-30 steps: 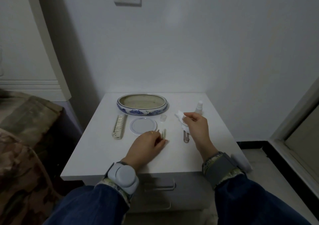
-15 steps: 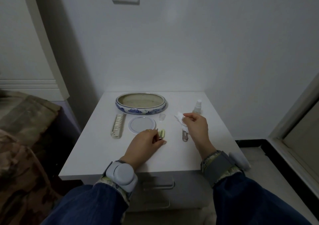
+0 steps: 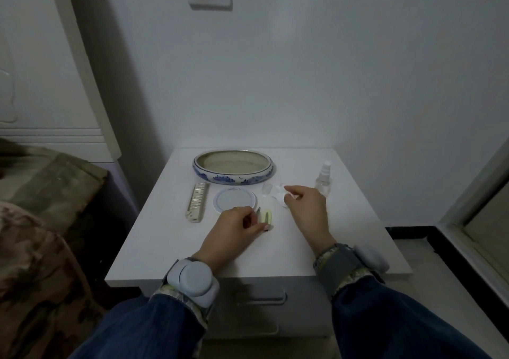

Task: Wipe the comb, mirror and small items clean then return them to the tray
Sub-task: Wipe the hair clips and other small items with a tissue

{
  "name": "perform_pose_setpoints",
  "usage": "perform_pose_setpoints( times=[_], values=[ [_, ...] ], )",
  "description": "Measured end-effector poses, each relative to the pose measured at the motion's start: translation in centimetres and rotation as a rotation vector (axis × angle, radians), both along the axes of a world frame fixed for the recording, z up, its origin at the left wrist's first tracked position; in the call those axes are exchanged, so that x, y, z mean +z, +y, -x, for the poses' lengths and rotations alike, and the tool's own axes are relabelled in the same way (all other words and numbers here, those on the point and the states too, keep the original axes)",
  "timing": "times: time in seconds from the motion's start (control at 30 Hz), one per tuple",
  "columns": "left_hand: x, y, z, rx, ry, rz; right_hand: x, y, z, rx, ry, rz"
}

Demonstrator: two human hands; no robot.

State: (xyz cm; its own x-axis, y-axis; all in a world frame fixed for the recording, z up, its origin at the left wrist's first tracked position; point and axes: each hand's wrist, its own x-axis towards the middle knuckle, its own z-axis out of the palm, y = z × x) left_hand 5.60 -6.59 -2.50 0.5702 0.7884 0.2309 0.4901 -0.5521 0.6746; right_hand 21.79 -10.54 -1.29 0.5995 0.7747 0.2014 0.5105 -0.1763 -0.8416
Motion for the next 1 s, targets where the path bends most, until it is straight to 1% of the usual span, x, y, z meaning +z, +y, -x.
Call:
perform_pose_setpoints(
  times=[0.13,0.3,0.37,0.47,0.6,0.77,0.9,1.0],
  values=[
    [0.2,0.0,-0.1,0.012,-0.006,-0.02,-0.1,-0.4,-0.1,0.052,-0.076,0.058],
    [0.1,0.0,0.0,0.015,-0.026,-0.003,0.7,-1.0,-0.7,0.037,-0.001,0.036],
    [0.2,-0.1,0.0,0.024,-0.032,-0.01,1.1,-1.4,-1.5,0.021,-0.001,0.046],
    [0.3,-0.1,0.0,0.022,-0.029,-0.012,1.2,-2.0,-2.6,-0.02,-0.038,0.091],
    [0.2,-0.1,0.0,0.023,-0.044,-0.008,0.3,-2.3,-3.3,-0.031,-0.064,0.223],
    [0.1,0.0,0.1,0.031,-0.042,-0.011,0.9,-2.6,-3.4,0.034,-0.082,0.297],
    [0.1,-0.1,0.0,0.033,-0.05,-0.014,1.2,-2.8,-3.0,0.133,-0.114,0.376],
    [0.1,-0.1,0.0,0.035,-0.056,-0.023,1.4,-3.0,-2.9,0.159,-0.108,0.381]
  ],
)
